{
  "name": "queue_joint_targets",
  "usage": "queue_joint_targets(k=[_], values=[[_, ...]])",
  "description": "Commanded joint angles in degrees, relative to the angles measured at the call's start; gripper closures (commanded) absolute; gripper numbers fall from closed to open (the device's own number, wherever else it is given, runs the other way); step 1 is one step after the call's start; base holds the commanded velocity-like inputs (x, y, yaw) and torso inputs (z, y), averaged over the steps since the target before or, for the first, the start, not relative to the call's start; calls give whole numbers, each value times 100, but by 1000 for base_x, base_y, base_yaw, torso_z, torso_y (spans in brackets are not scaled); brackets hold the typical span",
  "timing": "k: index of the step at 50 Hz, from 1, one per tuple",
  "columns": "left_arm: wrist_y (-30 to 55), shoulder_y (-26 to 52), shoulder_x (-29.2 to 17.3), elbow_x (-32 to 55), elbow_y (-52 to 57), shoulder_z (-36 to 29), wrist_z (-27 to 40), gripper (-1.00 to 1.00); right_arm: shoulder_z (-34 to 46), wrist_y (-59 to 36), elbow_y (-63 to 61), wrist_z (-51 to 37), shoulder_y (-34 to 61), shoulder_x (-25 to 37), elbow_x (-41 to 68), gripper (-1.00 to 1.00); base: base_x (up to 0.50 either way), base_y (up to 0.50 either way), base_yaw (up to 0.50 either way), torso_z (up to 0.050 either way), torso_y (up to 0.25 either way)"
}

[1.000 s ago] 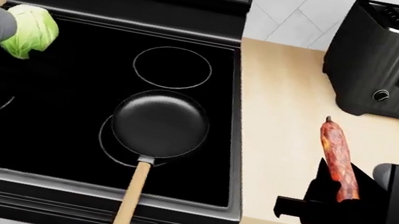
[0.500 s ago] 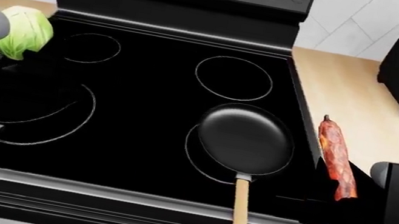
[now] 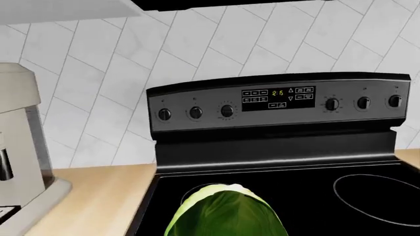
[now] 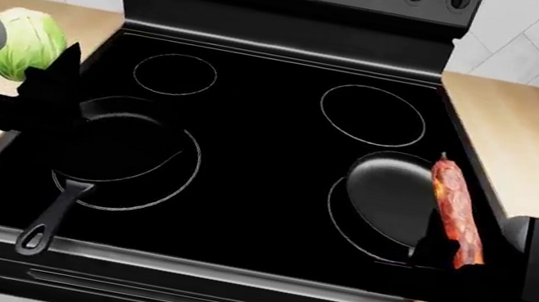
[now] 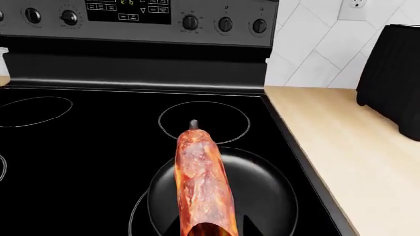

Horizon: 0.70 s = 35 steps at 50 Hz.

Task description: Place both pans onto different burners. Then place the brussel sprout and the sausage on different pans.

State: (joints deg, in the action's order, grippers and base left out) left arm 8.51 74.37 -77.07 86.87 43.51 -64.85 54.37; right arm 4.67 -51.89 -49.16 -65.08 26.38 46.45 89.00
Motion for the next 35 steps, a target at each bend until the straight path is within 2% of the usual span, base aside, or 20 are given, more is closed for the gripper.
queue_joint_targets(k=[1,12,23,28,35], values=[[-84,24,-19,49,-10,36,3,100,-150,-32,-2,881,75,32,-9,100,0,0,0,0,0],[-55,20,1,53,-56,50,-13,100,-66,-78,144,753,304,45,100,100,396,1,0,1,0],[-53,-1,-3,46,-68,60,-5,100,444,-512,944,874,1193,3,279,100,0,0,0,0,1],[-49,-9,33,49,-103,63,-3,100,793,-776,1626,1122,1632,-149,48,100,0,0,0,0,0],[-58,-40,43,32,-128,59,-9,100,1087,-801,2233,1532,1756,-390,-442,100,0,0,0,0,1]])
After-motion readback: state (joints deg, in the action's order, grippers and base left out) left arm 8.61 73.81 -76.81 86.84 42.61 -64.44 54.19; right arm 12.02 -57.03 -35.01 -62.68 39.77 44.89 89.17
